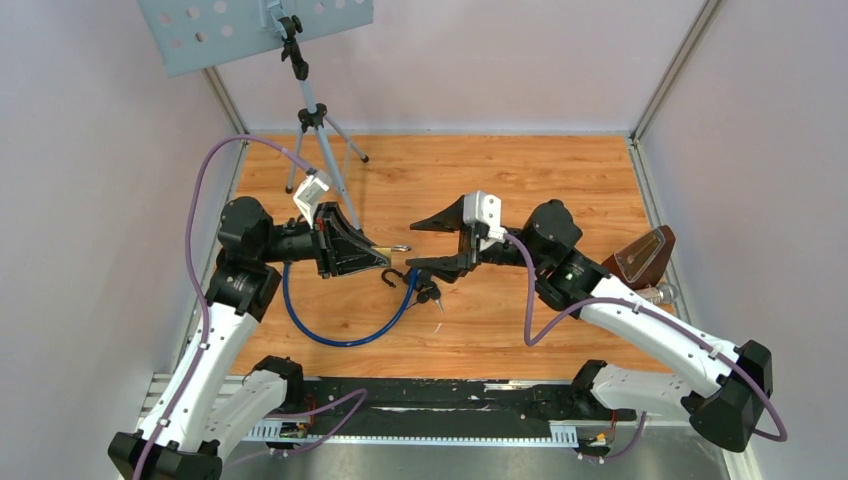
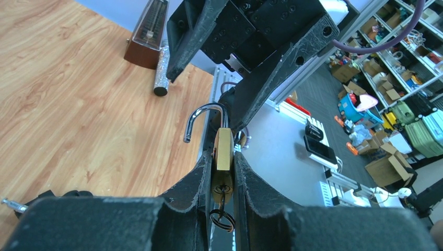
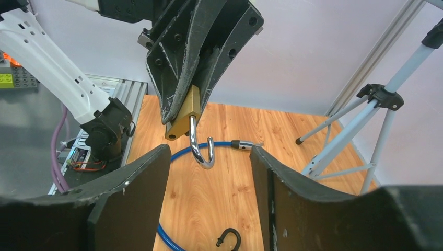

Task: Lock with the key
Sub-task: Lock the lock.

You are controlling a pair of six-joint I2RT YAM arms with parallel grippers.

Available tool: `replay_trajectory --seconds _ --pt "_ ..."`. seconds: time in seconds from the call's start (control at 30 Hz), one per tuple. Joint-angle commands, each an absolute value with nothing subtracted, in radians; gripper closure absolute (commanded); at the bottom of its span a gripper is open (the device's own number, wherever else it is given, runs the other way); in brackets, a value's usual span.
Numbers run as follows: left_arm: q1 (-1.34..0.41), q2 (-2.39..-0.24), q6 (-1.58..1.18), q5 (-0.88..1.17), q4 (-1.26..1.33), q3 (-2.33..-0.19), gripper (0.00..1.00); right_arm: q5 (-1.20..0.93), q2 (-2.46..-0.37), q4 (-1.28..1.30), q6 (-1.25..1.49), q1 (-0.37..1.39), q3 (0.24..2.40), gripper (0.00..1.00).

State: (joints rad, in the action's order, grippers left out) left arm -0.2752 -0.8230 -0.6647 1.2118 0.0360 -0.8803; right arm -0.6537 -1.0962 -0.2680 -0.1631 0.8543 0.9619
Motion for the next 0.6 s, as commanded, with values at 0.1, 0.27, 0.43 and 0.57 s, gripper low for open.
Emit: replay_trajectory --seconds 0.1,0.27,0.43,0.57 --pt "-0.277 -0.816 -0.668 1.228 0.066 -0.933 1.0 -0.698 -1.118 -0.302 -0.174 0.858 0.992 0.53" --pt "-0.276 -0.816 -0.666 1.228 0.065 -0.935 1.0 -0.723 -1.146 -0.269 -0.168 0.858 1.022 0.66" --pt "-0.278 -0.809 -0.646 1.213 0.064 -0.933 1.0 -0.719 -1.156 -0.212 -0.131 0.858 1.058 0.99" --pt "-0.278 -0.78 -0.58 1.159 0.067 -0.911 1.0 -0.735 -1.162 -0.161 0.045 0.857 1.119 1.0"
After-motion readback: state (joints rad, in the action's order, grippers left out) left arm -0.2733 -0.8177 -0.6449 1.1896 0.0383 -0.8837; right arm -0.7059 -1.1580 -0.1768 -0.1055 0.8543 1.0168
